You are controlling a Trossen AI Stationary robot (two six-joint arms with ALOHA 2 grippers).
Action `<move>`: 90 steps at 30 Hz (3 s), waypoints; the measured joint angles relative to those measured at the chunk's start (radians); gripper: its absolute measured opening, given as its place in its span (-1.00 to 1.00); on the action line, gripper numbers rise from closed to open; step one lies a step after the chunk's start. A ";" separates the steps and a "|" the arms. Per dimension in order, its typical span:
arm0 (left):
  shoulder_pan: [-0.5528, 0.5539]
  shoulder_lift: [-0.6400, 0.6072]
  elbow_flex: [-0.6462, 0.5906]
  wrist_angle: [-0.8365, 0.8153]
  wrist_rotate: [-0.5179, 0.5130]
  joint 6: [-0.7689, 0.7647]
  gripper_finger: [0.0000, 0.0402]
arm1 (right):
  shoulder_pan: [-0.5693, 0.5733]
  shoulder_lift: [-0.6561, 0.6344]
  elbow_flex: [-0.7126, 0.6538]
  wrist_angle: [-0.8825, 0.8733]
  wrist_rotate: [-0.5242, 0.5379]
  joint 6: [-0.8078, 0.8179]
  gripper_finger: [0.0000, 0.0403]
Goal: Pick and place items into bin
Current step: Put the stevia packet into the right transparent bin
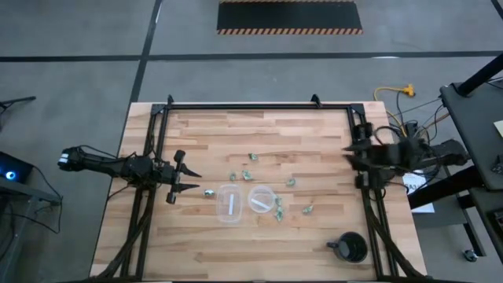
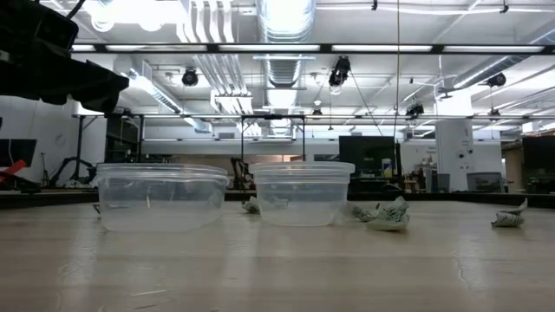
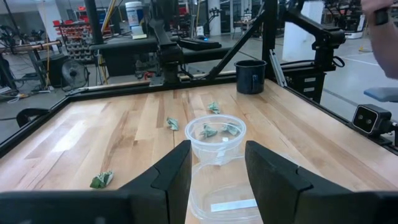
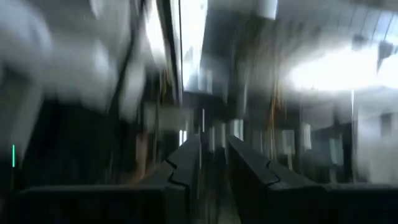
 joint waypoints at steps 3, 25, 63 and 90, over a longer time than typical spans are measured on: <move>0.000 0.000 0.000 0.000 0.000 0.000 -0.33 | 0.000 0.106 0.223 -0.520 0.052 0.071 -0.66; 0.000 0.000 0.000 0.000 0.000 0.000 -0.33 | 0.001 0.873 1.055 -1.918 -0.204 0.413 -0.66; 0.000 0.000 0.000 0.000 0.000 0.000 -0.33 | 0.168 1.115 0.540 -1.310 -0.202 0.382 -0.53; 0.000 0.000 0.000 0.000 0.000 0.000 -0.33 | 0.168 1.199 0.420 -1.048 -0.189 0.417 0.09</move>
